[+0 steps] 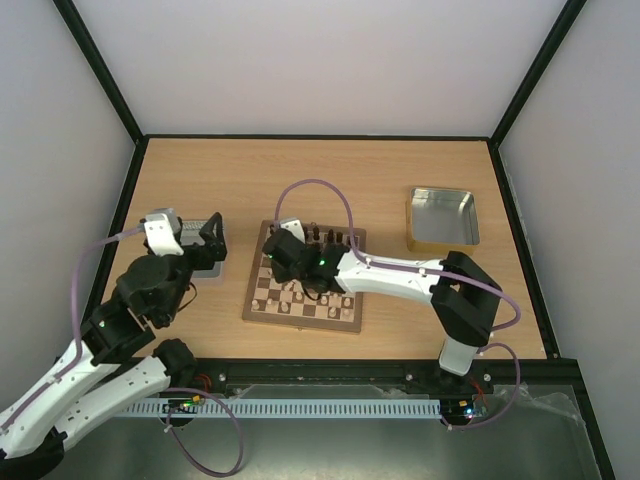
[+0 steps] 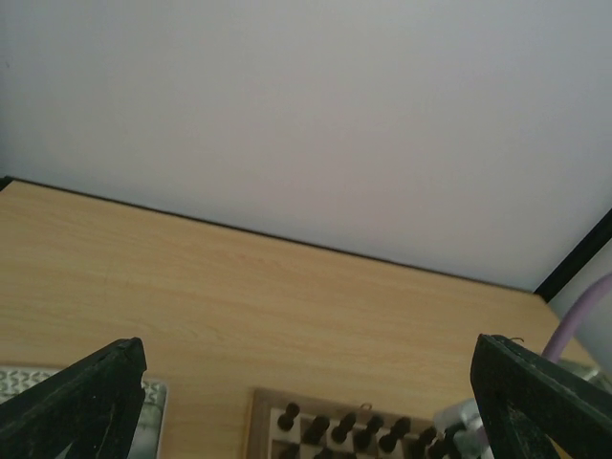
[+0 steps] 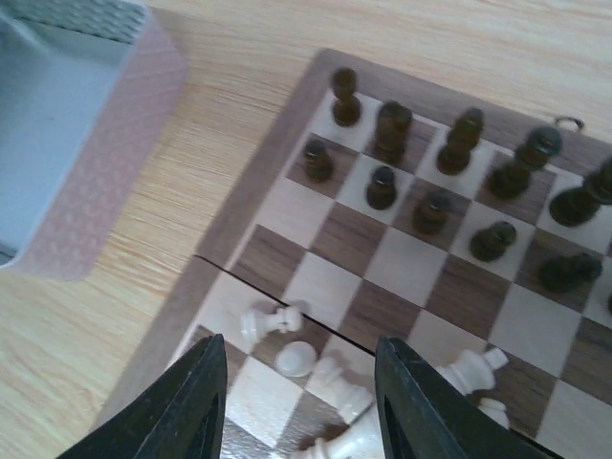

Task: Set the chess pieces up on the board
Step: Move the chess piece to the chessboard.

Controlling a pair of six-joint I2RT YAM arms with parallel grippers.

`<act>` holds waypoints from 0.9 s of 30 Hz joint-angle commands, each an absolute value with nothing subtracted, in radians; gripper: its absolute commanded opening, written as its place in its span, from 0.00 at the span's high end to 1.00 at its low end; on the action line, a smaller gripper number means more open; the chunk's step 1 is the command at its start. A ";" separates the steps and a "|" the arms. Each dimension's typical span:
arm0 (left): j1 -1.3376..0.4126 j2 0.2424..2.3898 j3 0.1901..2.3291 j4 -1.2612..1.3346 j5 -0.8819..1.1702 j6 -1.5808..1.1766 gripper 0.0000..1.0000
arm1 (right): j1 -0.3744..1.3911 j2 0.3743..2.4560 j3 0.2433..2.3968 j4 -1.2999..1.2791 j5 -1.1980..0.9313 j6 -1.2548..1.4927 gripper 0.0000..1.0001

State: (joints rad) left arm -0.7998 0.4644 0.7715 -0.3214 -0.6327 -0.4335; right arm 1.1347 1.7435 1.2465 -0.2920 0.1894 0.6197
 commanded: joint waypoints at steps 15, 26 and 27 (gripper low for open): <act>-0.793 0.508 0.762 -0.344 -0.646 -0.445 0.06 | 1.113 1.899 1.318 -0.384 0.108 0.638 0.65; -0.792 0.521 0.762 -0.346 -0.652 -0.447 0.06 | 1.113 1.936 1.325 -0.376 0.150 0.602 0.78; -0.792 0.521 0.763 -0.348 -0.652 -0.447 0.06 | 1.113 1.935 1.323 -0.374 0.150 0.600 0.80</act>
